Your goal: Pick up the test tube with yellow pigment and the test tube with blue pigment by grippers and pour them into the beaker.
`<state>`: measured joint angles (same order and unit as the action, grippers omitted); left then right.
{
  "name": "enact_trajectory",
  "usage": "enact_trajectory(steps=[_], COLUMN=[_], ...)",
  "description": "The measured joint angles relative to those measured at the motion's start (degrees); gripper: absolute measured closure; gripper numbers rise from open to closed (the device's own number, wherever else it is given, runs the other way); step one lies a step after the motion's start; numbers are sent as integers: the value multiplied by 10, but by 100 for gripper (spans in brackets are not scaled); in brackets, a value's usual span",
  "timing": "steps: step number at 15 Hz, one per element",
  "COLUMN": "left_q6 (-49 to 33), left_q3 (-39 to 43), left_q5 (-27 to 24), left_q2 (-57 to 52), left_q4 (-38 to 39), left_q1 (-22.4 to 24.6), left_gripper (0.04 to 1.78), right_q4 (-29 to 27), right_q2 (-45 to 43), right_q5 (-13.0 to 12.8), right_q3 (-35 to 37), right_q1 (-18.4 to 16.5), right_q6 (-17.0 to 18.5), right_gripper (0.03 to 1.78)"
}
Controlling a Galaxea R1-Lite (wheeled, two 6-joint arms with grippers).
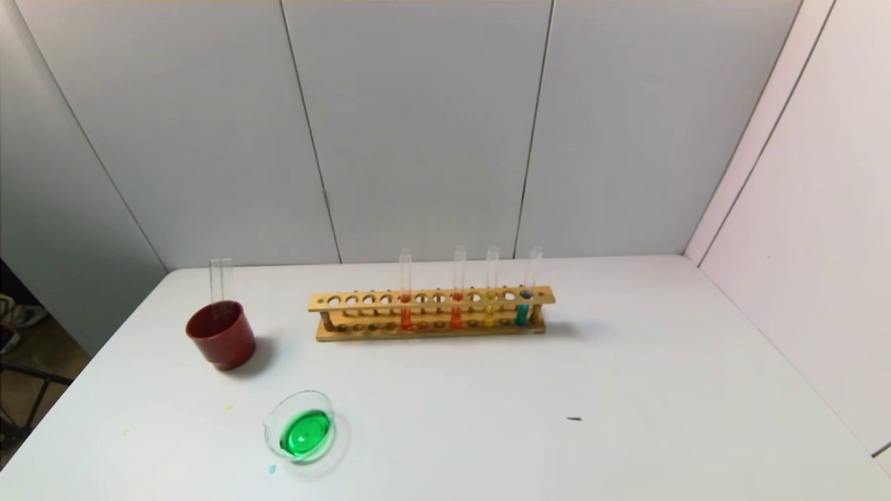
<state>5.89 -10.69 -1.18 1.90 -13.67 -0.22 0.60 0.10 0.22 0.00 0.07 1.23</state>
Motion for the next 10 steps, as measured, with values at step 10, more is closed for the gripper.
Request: enact_trajectory(steps=[10], left_q6=[-62], left_q3=[107], left_q5=[12], left_q2=[-20], left_q4=[132], left_q1=[0], left_gripper=[8], right_q4=[0], right_q2=[0], right_q5=[0], right_q3=[0], right_q1=[0], right_q6=[0], right_gripper=[7])
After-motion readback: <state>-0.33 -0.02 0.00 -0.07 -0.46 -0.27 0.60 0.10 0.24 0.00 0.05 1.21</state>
